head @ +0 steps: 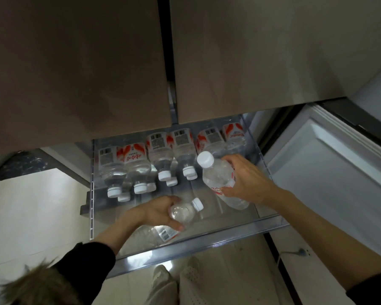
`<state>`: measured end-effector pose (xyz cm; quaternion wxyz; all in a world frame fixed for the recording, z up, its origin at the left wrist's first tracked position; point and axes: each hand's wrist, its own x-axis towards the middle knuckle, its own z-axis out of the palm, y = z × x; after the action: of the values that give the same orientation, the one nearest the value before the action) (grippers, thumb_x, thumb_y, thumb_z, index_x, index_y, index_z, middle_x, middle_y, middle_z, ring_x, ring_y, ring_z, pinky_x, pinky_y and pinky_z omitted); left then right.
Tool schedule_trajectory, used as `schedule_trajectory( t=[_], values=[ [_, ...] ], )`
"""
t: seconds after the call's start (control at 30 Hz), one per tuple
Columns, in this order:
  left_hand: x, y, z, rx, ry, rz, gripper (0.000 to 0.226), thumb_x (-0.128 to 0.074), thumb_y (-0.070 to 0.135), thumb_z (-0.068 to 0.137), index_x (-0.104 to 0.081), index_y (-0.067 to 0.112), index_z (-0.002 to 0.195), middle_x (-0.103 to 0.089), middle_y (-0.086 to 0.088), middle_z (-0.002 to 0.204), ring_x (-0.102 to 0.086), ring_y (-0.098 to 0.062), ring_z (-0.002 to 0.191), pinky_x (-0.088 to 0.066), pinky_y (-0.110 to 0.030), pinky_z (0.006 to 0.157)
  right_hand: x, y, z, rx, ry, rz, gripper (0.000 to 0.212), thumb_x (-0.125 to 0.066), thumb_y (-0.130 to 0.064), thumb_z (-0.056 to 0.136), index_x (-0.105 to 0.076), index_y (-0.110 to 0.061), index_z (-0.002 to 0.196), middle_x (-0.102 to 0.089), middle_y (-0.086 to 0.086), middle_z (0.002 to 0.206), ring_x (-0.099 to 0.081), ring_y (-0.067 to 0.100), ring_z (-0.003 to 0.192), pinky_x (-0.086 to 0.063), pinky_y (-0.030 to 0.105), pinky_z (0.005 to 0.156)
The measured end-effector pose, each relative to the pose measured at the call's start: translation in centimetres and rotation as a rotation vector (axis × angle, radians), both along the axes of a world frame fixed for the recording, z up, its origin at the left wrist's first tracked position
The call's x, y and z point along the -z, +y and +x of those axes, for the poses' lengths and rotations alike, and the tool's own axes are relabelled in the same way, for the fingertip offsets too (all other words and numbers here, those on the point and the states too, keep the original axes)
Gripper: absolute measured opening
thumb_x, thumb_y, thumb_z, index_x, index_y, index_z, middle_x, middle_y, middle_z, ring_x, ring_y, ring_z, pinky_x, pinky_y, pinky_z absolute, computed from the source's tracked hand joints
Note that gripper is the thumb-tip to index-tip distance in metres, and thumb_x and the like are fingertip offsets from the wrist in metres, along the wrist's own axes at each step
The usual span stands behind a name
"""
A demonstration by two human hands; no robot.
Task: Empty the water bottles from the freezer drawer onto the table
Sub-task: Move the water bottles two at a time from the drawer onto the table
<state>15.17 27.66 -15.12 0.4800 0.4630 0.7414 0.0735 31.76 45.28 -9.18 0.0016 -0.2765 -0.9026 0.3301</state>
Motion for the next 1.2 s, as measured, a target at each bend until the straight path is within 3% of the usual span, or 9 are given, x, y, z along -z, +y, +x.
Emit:
schedule_trajectory(
  t=[0.13, 0.23, 0.37, 0.47, 0.6, 0.83, 1.03, 1.13, 1.2],
  values=[
    [-2.4, -0.9, -0.8, -0.087, 0.025, 0.215, 0.062, -0.081, 0.044, 0.06, -0.056, 0.022, 0.113, -0.058, 0.007, 0.108, -0.057, -0.014, 0.101, -0.047, -0.028, 0.09, -0.4, -0.3, 0.6, 0.144, 0.07, -0.197, 0.074, -0.081, -0.025, 0.066, -0.039, -0.018, 0.126, -0.051, 0.002, 0.128, -0.05, 0.014, 0.108, -0.042, 0.026, 0.092],
    [-4.9, -2.0, -1.1, -0.238, 0.083, 0.332, 0.072, -0.08, 0.038, 0.064, -0.046, 0.02, 0.125, -0.049, 0.01, 0.113, -0.052, -0.011, 0.104, -0.045, -0.023, 0.087, -0.5, -0.9, 0.5, 0.169, 0.096, -0.321, 0.076, -0.081, -0.017, 0.067, -0.035, -0.021, 0.127, -0.049, 0.0, 0.131, -0.05, 0.018, 0.119, -0.042, 0.037, 0.103],
    [-5.6, -3.6, -0.9, -0.401, 0.081, 0.448, 0.081, -0.08, 0.049, 0.058, -0.045, 0.024, 0.127, -0.052, 0.004, 0.123, -0.055, -0.009, 0.102, -0.047, -0.023, 0.086, -0.9, -1.2, -0.1, 0.114, 0.073, -0.339, 0.068, -0.081, -0.021, 0.066, -0.034, -0.03, 0.114, -0.049, -0.01, 0.113, -0.051, 0.009, 0.104, -0.046, 0.028, 0.093],
    [-5.4, -5.2, -0.3, -0.559, 0.057, 0.523, 0.064, -0.081, 0.033, 0.061, -0.047, 0.033, 0.114, -0.056, 0.016, 0.105, -0.057, 0.0, 0.092, -0.049, -0.019, 0.082, -0.8, -1.5, -0.2, 0.139, 0.098, -0.319, 0.068, -0.082, -0.024, 0.064, -0.036, -0.027, 0.114, -0.051, -0.01, 0.109, -0.054, 0.01, 0.099, -0.047, 0.025, 0.087],
    [-5.6, -7.0, 0.4, -0.669, 0.144, 0.597, 0.071, -0.083, 0.033, 0.057, -0.049, 0.027, 0.119, -0.055, 0.016, 0.103, -0.056, -0.002, 0.093, -0.046, -0.018, 0.082, -0.5, -2.6, 0.0, 0.186, 0.128, -0.304, 0.072, -0.081, -0.019, 0.066, -0.039, -0.021, 0.124, -0.053, -0.005, 0.118, -0.053, 0.014, 0.106, -0.047, 0.036, 0.095],
    [-9.5, -11.1, 0.9, -0.853, 0.218, 0.815, 0.085, -0.076, 0.047, 0.052, -0.045, 0.022, 0.127, -0.054, 0.004, 0.123, -0.054, -0.01, 0.107, -0.046, -0.023, 0.088, -5.1, -8.3, -1.5, 0.025, 0.311, -0.251, 0.067, -0.078, -0.017, 0.068, -0.037, -0.041, 0.115, -0.044, -0.029, 0.108, -0.048, 0.003, 0.106, -0.041, 0.024, 0.092],
    [-16.0, -19.1, 1.8, -1.133, 0.245, 1.09, 0.078, -0.073, 0.043, 0.051, -0.052, 0.023, 0.123, -0.062, 0.009, 0.113, -0.061, -0.009, 0.098, -0.053, -0.017, 0.08, -12.2, -16.0, -4.1, -0.101, 0.556, -0.268, 0.061, -0.08, -0.021, 0.067, -0.042, -0.053, 0.102, -0.053, -0.031, 0.105, -0.053, -0.019, 0.095, -0.046, 0.005, 0.074],
    [-19.0, -25.5, 2.2, -1.213, 0.251, 1.2, 0.084, -0.073, 0.049, 0.049, -0.054, 0.02, 0.125, -0.065, 0.003, 0.115, -0.064, -0.013, 0.1, -0.055, -0.03, 0.086, -15.3, -21.9, -5.7, -0.162, 0.677, -0.356, 0.053, -0.075, -0.021, 0.07, -0.047, -0.043, 0.109, -0.059, -0.022, 0.105, -0.059, -0.007, 0.097, -0.05, 0.013, 0.075],
    [-20.8, -30.5, 3.0, -1.222, 0.293, 1.224, 0.082, -0.071, 0.051, 0.048, -0.055, 0.021, 0.123, -0.067, 0.006, 0.111, -0.065, -0.01, 0.098, -0.055, -0.029, 0.084, -16.5, -26.8, -7.0, -0.232, 0.722, -0.419, 0.052, -0.071, -0.023, 0.073, -0.049, -0.03, 0.12, -0.061, -0.01, 0.112, -0.06, 0.006, 0.103, -0.051, 0.024, 0.084]
  ],
)
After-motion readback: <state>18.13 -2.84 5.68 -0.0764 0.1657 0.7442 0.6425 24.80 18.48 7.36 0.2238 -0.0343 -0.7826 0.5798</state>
